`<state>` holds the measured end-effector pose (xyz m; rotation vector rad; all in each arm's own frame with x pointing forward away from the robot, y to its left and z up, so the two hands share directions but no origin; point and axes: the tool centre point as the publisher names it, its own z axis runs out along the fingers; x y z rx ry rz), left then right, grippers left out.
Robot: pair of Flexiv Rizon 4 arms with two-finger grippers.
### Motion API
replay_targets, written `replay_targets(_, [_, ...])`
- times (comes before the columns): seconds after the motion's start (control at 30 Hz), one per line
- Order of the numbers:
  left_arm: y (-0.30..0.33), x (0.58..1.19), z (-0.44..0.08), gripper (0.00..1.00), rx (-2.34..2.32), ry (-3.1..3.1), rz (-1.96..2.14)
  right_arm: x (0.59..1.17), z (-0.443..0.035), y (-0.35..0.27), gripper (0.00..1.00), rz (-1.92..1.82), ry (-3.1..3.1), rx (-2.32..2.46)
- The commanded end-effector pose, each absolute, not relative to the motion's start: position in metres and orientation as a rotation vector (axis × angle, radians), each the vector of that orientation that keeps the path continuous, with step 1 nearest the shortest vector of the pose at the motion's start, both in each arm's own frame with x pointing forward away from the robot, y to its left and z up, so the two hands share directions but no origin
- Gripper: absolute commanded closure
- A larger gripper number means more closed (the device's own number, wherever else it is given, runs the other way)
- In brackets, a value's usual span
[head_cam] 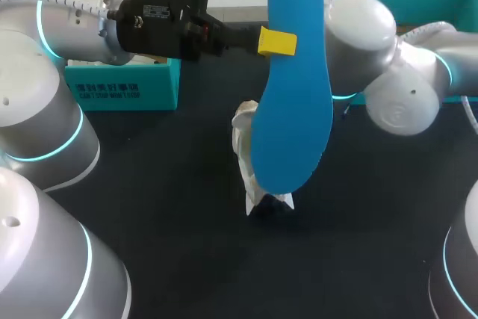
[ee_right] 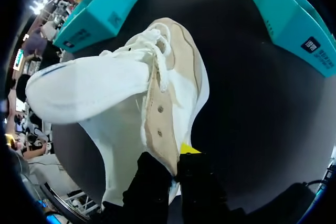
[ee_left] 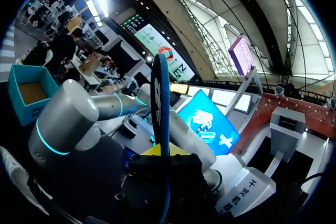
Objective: Take the shoe out of the shoebox, open the shoe tongue, remove and reinsert the insole, then place the shoe into the shoebox
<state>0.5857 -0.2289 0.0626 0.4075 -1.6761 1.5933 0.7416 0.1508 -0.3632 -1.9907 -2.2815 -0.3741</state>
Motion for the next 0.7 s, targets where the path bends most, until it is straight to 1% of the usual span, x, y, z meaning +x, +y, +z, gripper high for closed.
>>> replay_targets(0.03, [-0.230, 0.585, 0.061, 1.00, 0.406, -1.676, 1.594, 0.737, -0.379, 0.146, 1.00, -0.407, -2.266, -1.964])
replay_targets(0.33, [-0.230, 0.585, 0.061, 1.00, 0.406, -1.676, 1.594, 0.737, -0.390, 0.146, 1.00, -0.419, -2.232, -1.955])
replay_targets(0.37, [-0.230, 0.585, 0.061, 1.00, 0.406, -1.676, 1.594, 0.737, -0.390, 0.146, 0.64, -0.424, -2.229, -1.946])
replay_targets(0.4, [-0.230, 0.585, 0.061, 1.00, 0.406, -1.676, 1.594, 0.737, -0.388, 0.145, 0.00, -0.428, -2.230, -1.939])
replay_targets(0.63, [-0.230, 0.585, 0.061, 1.00, 0.406, -1.676, 1.594, 0.728, -0.356, 0.146, 0.00, -0.449, -2.166, -1.886])
replay_targets(0.7, [-0.230, 0.585, 0.061, 1.00, 0.406, -1.676, 1.594, 0.725, -0.343, 0.144, 0.00, -0.508, -2.129, -1.861])
